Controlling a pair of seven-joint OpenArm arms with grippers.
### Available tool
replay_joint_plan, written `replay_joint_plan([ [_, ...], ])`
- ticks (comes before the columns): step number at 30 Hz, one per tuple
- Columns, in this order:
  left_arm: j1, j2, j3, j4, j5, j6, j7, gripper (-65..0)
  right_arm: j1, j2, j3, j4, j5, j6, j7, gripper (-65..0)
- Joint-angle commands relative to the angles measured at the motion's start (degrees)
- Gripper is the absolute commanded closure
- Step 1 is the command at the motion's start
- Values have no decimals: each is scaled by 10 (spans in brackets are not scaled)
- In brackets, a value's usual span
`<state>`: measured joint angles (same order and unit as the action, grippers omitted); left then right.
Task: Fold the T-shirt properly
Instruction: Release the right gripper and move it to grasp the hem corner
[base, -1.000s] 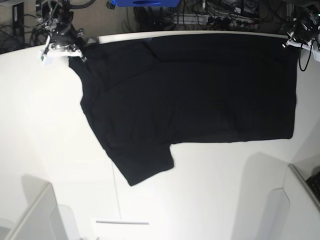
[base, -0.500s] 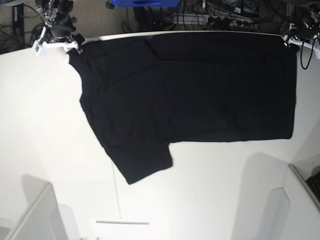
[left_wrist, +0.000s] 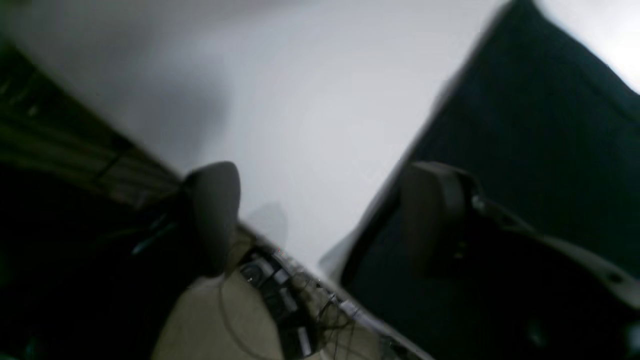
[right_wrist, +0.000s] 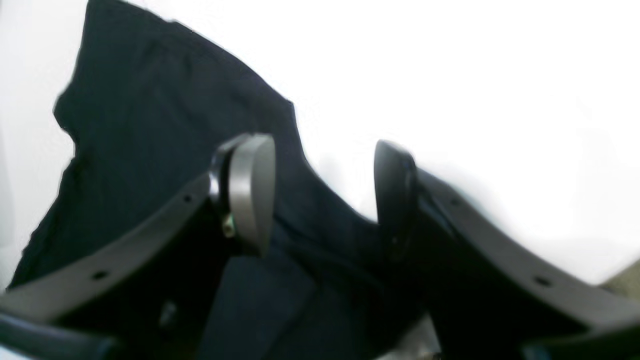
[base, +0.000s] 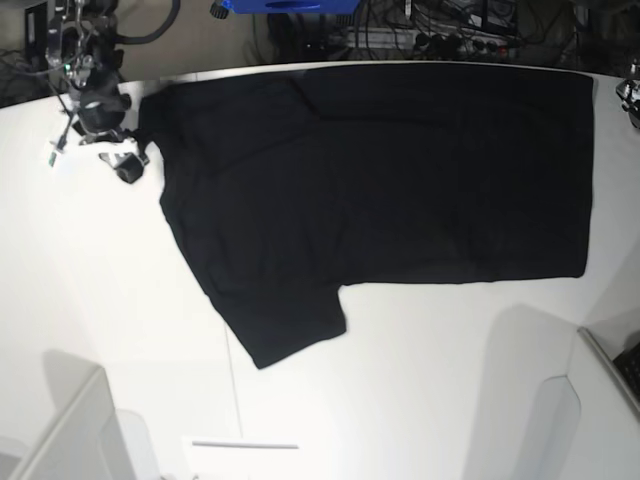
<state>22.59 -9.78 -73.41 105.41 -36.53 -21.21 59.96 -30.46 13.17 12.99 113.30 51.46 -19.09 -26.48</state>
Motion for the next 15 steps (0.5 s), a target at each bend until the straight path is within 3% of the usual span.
replay_joint_plan([
  [1, 4, -14, 7, 9, -4, 0, -9, -410, 25, 14, -6, 8, 5, 9, 2, -300],
  [7, 0, -52, 95, 7, -4, 2, -10, 0, 153, 30, -65, -33, 5, 10, -45, -300],
  [15, -36, -55, 108, 6, -3, 3, -10, 0, 263, 30, -122, -123, 5, 10, -56, -300],
])
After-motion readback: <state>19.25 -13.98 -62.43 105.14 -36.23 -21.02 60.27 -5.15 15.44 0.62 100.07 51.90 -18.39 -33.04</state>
